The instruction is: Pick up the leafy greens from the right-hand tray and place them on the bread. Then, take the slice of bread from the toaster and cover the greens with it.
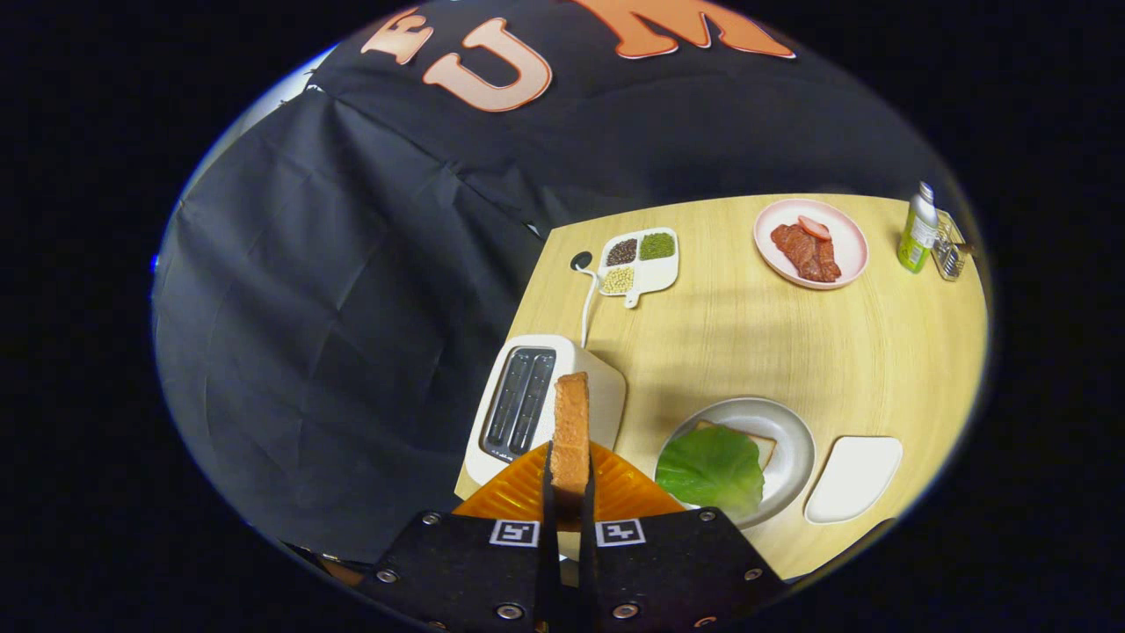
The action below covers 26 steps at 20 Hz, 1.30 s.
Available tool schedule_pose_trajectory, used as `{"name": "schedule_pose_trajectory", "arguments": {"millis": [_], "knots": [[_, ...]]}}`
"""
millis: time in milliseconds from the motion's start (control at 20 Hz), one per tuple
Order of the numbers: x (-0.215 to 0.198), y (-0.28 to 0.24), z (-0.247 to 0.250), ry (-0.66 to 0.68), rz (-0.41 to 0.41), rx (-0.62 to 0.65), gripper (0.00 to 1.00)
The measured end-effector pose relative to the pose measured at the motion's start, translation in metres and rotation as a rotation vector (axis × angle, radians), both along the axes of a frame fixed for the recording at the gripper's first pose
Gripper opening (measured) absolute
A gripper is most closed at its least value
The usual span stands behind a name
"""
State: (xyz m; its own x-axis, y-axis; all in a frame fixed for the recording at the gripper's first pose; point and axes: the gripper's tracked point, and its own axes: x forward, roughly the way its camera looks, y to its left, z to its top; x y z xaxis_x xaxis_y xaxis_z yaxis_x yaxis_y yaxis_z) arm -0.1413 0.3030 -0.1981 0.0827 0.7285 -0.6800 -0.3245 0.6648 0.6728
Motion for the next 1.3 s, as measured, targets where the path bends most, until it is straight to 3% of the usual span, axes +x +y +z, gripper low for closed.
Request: {"name": "schedule_pose_trajectory", "arguments": {"millis": [550,1150,1300], "knots": [[0.002,-0.045,-0.079,0.096,-0.112,0.076,0.09],[-0.025,-0.061,-0.164,0.216,-0.099,0.086,0.09],[-0.024,-0.069,-0.183,0.202,-0.098,0.027,0.09]]}}
